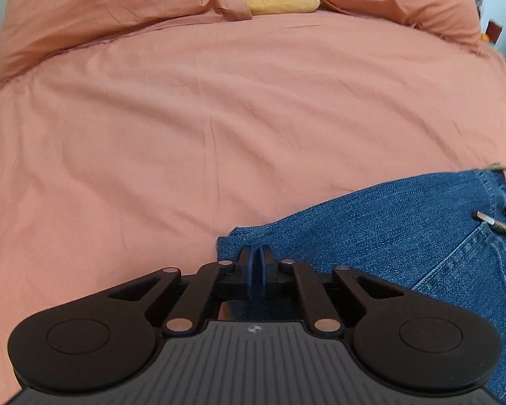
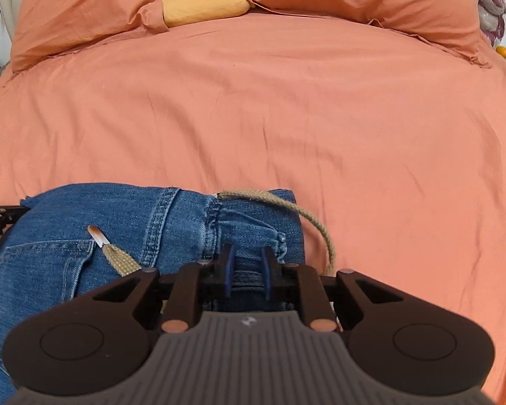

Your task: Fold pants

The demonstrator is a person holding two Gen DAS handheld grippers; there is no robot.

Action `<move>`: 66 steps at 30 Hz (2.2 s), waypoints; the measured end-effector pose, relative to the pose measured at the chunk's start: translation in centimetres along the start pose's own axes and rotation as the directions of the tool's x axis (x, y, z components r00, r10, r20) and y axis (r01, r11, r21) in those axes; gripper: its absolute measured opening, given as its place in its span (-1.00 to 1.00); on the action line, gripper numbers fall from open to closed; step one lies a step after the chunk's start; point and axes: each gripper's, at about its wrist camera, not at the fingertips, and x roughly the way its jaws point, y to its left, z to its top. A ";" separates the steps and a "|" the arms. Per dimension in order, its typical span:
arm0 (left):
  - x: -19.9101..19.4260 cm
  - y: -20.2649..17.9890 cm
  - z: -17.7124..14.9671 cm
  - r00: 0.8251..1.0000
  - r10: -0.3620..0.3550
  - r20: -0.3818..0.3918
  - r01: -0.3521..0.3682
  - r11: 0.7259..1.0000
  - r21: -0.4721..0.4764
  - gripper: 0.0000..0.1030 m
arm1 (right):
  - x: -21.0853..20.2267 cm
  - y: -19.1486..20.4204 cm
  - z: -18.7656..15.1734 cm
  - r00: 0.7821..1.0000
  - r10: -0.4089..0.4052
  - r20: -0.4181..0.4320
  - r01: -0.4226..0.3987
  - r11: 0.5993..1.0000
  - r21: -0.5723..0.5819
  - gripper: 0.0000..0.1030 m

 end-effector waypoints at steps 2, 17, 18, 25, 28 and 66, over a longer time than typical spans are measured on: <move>-1.4 -0.5 -0.1 0.999 0.047 0.011 -0.048 0.999 0.024 -0.81 | -0.7 0.3 0.0 1.000 -0.018 0.001 0.018 1.000 -0.005 -0.78; -12.3 -3.1 -9.8 0.980 -0.186 0.072 0.176 0.976 0.128 -0.80 | -12.7 -0.2 -9.9 0.995 0.034 0.095 -0.021 0.991 -0.134 -0.75; -12.1 -3.2 -10.6 0.980 -0.192 0.057 0.184 0.975 0.125 -0.80 | -12.4 -0.5 -10.6 0.995 0.026 0.094 -0.014 0.992 -0.127 -0.75; -10.0 -2.5 -14.1 0.995 -0.096 -0.023 0.098 0.994 0.057 -0.77 | -9.8 -2.2 -13.4 0.996 -0.003 0.084 0.003 1.000 0.007 -0.73; -12.0 -1.5 -14.8 0.995 -0.102 0.010 0.102 0.995 0.010 -0.76 | -11.3 -1.8 -14.1 0.993 -0.003 0.118 0.001 1.000 0.021 -0.69; -12.2 -3.8 -23.1 0.998 0.022 -0.060 0.004 0.915 0.403 -1.00 | -15.3 3.9 -21.9 0.979 0.099 0.181 -0.087 0.993 -0.074 -0.46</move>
